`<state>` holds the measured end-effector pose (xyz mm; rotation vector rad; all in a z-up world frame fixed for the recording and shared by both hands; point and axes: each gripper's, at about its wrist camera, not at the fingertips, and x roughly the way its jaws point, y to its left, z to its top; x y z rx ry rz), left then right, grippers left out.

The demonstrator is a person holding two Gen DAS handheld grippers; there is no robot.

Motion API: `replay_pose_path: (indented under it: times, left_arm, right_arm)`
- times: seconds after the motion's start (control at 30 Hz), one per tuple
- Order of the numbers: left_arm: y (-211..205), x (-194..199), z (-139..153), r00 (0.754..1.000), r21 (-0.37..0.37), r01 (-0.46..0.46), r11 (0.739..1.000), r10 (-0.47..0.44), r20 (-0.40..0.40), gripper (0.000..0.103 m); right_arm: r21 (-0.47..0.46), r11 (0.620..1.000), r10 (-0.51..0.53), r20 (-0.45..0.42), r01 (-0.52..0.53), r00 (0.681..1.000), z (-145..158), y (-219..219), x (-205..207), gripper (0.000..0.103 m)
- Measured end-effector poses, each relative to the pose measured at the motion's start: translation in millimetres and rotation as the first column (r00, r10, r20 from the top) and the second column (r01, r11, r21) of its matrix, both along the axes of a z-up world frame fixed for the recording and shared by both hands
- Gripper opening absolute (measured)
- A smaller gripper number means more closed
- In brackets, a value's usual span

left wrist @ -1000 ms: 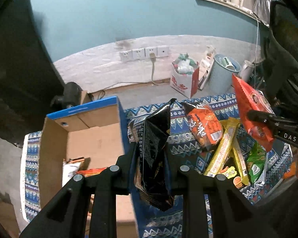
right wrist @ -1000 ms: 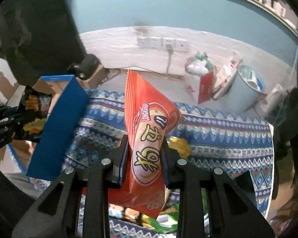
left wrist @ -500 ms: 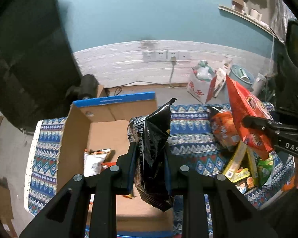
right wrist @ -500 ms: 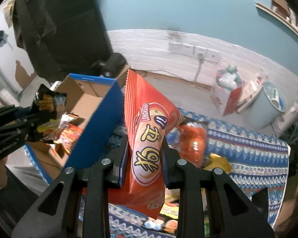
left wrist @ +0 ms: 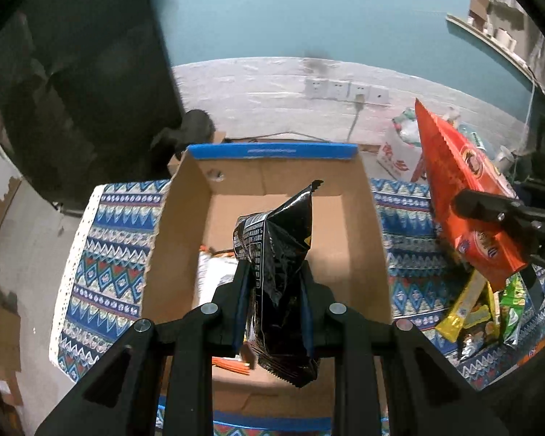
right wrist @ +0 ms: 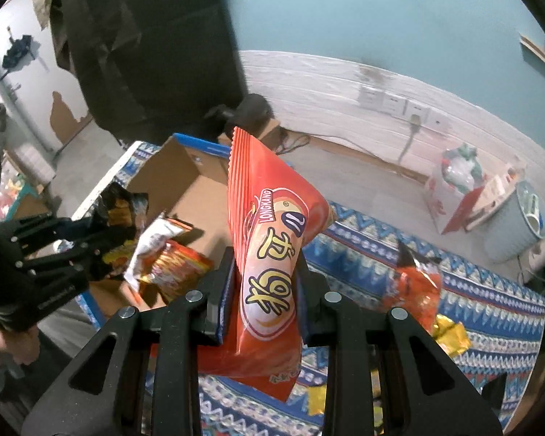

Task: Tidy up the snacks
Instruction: 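Carry both bags into the cardboard box and open both tools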

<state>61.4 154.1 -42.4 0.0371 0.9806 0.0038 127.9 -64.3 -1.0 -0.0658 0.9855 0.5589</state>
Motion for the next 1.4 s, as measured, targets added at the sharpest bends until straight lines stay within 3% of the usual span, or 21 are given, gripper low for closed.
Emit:
replay_pose_path:
  times: [0.7, 0.8, 0.87, 1.07, 1.3, 1.4]
  left_arm:
    - [51, 3, -35, 0.984, -0.022, -0.117, 0.993, 0.113, -0.134, 0.025]
    - [54, 2, -34, 0.982, -0.010, -0.134, 0.991, 0.132, -0.136, 0.038]
    - [56, 1, -32, 0.981, 0.001, -0.146, 0.989, 0.145, -0.129, 0.052]
    - [60, -1, -26, 0.981, 0.015, -0.159, 0.987, 0.160, -0.113, 0.059]
    - [61, -2, -24, 0.980, 0.017, -0.162, 0.987, 0.163, -0.110, 0.060]
    - [61, -2, -24, 0.980, 0.018, -0.162, 0.987, 0.163, -0.111, 0.060]
  right_arm:
    - [0.018, 0.993, 0.114, -0.072, -0.113, 0.991, -19, 91, 10, 0.027]
    - [0.021, 0.992, 0.126, -0.081, -0.125, 0.989, -22, 99, 11, 0.027]
    - [0.024, 0.991, 0.134, -0.088, -0.132, 0.987, -24, 103, 11, 0.027]
    - [0.031, 0.989, 0.144, -0.116, -0.141, 0.983, -32, 109, 16, 0.027]
    - [0.028, 0.990, 0.141, -0.138, -0.139, 0.980, -39, 113, 19, 0.027]
    - [0.038, 0.989, 0.146, -0.148, -0.142, 0.978, -39, 113, 19, 0.033]
